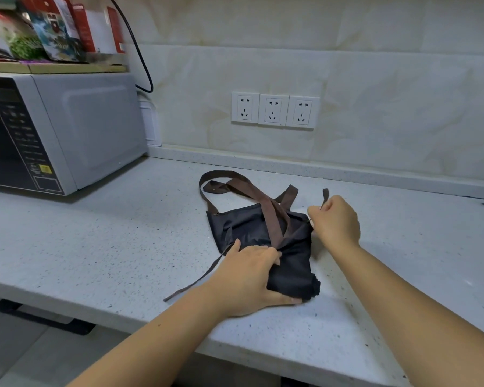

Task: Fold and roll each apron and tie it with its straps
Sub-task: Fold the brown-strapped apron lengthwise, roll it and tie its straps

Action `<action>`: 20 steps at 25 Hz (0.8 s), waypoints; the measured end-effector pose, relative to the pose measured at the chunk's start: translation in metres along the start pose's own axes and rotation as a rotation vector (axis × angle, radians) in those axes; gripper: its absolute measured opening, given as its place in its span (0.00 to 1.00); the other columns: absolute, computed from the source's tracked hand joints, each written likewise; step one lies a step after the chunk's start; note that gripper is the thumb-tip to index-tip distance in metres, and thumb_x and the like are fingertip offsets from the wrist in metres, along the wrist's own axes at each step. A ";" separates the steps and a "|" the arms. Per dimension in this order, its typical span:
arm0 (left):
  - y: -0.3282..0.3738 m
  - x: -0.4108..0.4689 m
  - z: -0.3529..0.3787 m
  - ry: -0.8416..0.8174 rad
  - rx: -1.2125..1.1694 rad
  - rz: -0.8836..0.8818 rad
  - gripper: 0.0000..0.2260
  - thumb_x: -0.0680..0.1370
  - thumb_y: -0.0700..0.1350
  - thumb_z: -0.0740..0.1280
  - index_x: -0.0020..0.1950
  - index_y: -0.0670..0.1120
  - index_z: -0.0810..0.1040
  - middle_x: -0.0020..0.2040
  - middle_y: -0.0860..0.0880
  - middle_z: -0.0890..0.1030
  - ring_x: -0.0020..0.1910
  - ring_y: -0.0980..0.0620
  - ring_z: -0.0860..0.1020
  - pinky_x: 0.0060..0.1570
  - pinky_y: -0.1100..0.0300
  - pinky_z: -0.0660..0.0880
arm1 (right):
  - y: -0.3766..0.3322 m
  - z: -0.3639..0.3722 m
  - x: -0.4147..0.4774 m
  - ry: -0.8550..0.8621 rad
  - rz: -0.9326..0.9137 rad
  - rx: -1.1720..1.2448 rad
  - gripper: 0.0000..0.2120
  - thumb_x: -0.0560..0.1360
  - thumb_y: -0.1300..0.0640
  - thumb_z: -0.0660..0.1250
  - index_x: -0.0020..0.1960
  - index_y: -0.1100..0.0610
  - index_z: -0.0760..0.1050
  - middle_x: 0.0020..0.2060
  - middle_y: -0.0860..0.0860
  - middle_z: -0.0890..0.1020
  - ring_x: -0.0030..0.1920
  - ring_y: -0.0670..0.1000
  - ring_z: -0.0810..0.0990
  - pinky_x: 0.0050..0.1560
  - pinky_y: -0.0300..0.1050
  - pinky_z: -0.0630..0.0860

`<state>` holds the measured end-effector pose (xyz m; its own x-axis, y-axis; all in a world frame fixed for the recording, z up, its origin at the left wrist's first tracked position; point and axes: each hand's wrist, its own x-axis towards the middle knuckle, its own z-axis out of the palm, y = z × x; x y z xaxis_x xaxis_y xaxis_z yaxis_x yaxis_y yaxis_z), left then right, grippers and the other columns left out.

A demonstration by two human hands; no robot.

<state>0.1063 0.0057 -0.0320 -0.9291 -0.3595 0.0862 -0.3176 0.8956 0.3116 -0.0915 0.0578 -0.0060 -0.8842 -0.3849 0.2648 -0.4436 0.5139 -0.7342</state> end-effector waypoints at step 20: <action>-0.003 0.006 0.015 0.213 0.088 0.077 0.38 0.68 0.76 0.53 0.71 0.55 0.67 0.66 0.55 0.76 0.66 0.52 0.71 0.69 0.45 0.61 | -0.103 0.062 -0.048 -0.795 -0.479 -0.583 0.25 0.71 0.32 0.62 0.33 0.54 0.68 0.32 0.49 0.72 0.37 0.52 0.73 0.38 0.46 0.70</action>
<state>0.0990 0.0053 -0.0469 -0.8934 -0.3277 0.3074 -0.2710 0.9387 0.2129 0.0054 -0.0241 0.0179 -0.3473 -0.9186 -0.1886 -0.9025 0.3821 -0.1988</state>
